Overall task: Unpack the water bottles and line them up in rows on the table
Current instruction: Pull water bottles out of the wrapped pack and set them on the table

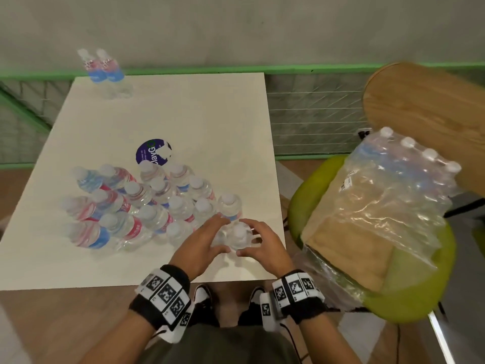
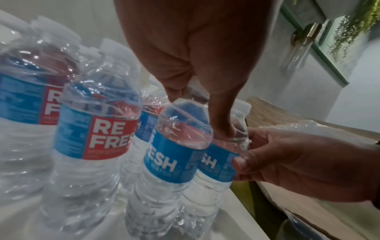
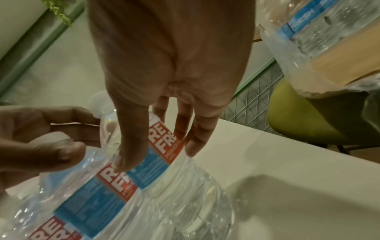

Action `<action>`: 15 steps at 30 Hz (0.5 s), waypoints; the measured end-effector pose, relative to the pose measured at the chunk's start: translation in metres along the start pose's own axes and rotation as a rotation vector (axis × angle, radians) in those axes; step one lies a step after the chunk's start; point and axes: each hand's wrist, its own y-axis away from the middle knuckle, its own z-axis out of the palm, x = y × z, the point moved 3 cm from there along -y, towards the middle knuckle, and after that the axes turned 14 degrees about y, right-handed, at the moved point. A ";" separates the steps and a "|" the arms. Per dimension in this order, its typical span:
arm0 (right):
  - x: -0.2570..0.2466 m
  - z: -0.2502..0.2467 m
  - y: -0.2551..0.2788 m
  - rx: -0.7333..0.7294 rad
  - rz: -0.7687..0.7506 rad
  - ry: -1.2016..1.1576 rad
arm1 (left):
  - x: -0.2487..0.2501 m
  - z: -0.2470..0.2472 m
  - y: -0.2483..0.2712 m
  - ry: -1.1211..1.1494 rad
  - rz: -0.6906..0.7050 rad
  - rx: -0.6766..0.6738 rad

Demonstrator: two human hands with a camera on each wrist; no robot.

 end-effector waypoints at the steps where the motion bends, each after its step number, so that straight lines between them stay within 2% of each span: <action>1: -0.001 0.002 -0.001 0.005 -0.007 0.012 | 0.000 -0.002 0.000 -0.001 0.010 0.025; 9: -0.001 0.016 -0.004 0.065 -0.034 0.014 | 0.000 -0.006 0.007 -0.080 0.028 0.056; 15: 0.004 0.016 -0.004 0.043 -0.026 -0.020 | 0.003 -0.006 0.005 -0.130 0.073 0.048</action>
